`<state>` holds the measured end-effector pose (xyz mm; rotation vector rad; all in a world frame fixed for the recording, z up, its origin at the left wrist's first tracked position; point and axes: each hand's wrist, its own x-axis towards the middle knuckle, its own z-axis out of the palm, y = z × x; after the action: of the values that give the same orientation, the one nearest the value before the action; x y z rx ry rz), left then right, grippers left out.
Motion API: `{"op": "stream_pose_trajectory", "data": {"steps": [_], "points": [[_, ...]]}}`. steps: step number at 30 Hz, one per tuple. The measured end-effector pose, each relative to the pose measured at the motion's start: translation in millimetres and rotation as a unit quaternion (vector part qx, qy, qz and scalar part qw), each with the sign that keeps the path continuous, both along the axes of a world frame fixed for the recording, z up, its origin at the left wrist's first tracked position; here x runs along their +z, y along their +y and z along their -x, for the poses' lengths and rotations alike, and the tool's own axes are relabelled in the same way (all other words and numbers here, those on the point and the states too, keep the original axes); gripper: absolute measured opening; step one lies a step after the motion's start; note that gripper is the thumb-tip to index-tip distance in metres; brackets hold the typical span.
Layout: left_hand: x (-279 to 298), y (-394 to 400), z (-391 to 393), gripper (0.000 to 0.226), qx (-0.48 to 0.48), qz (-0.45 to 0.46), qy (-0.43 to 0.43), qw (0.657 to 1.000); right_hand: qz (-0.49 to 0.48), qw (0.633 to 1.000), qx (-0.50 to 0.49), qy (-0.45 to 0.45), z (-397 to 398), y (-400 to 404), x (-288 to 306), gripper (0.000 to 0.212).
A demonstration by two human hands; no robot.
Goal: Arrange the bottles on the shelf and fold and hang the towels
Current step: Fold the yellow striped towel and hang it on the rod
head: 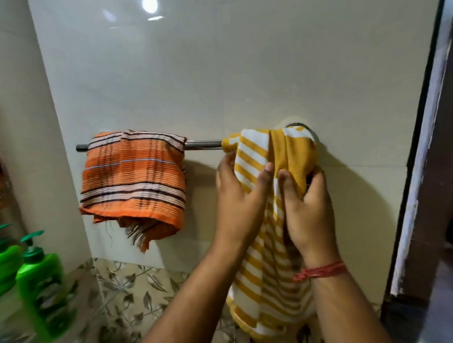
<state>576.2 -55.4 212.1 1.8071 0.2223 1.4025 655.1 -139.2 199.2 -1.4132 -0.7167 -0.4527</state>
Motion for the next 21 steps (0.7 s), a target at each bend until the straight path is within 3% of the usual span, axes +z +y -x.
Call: {"op": "stream_pose_trajectory", "data": {"steps": [3, 5, 10, 14, 17, 21], "points": [[2.4, -1.1, -16.6, 0.031, 0.033, 0.002, 0.006, 0.999, 0.006, 0.999, 0.012, -0.049, -8.5, 4.7, 2.0, 0.035], [-0.1, -3.2, -21.3, 0.015, 0.051, -0.003, -0.008, 0.999, -0.002, 0.996, -0.013, -0.090, -8.0, 9.5, -5.9, 0.035], [-10.1, -19.0, -18.6, 0.032, 0.100, 0.009, -0.010, 0.995, -0.019, 0.987, -0.024, -0.159, -9.0, 7.4, -21.1, 0.042], [-21.1, -35.6, -16.2, 0.043, 0.107, 0.034, -0.022, 0.993, -0.033, 0.985, 0.022, -0.166, -6.0, 2.0, -35.7, 0.037], [-33.2, -47.3, -15.4, 0.035, 0.113, 0.047, -0.016, 0.992, -0.049, 0.984, 0.071, -0.154, -4.6, -1.3, -49.2, 0.021], [-46.5, -52.2, -7.6, 0.025, 0.145, 0.076, 0.030, 0.986, -0.068, 0.984, 0.102, -0.132, -1.8, -0.3, -63.4, 0.022]]}}
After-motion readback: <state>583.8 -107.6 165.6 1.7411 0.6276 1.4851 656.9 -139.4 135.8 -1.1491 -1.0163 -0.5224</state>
